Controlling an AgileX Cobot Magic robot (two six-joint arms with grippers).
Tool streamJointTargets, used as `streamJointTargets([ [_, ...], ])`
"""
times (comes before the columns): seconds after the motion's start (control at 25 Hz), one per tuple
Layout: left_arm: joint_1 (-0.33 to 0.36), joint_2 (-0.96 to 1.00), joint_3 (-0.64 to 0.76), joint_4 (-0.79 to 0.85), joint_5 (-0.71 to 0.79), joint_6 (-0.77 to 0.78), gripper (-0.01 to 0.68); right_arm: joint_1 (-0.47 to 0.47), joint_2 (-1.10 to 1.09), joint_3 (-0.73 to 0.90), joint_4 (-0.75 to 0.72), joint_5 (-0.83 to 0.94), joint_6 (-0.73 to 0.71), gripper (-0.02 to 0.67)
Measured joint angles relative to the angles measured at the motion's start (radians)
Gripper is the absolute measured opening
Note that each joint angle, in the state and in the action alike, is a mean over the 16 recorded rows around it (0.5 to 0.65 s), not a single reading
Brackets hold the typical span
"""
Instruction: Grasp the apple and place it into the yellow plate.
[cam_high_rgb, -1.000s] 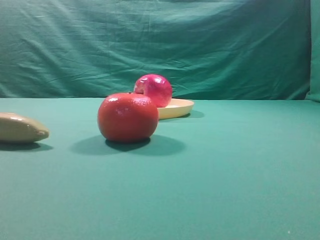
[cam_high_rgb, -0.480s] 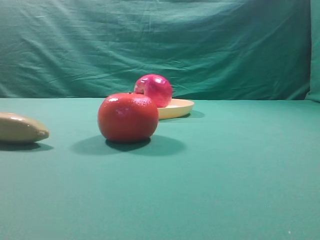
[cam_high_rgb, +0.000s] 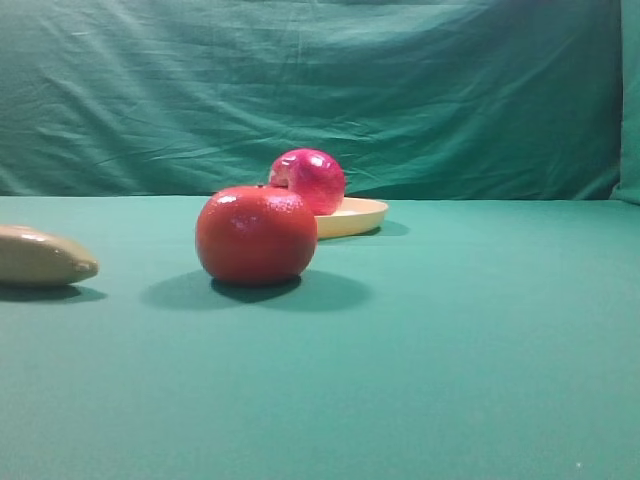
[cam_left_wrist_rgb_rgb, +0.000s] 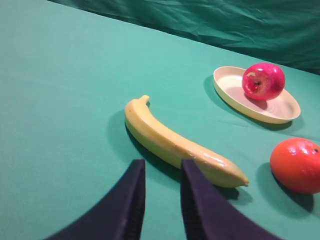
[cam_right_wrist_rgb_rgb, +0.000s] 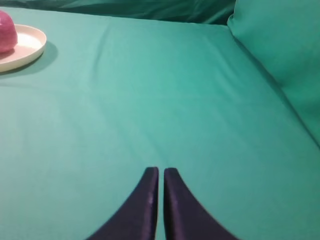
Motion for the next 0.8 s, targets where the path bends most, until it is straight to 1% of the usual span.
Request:
streamJointTargets([
  [0.8, 0.0, 0.0, 0.0, 0.0, 0.0, 0.0, 0.157, 0.0, 0.0, 0.005, 0.006, -0.013, 0.0, 0.0],
])
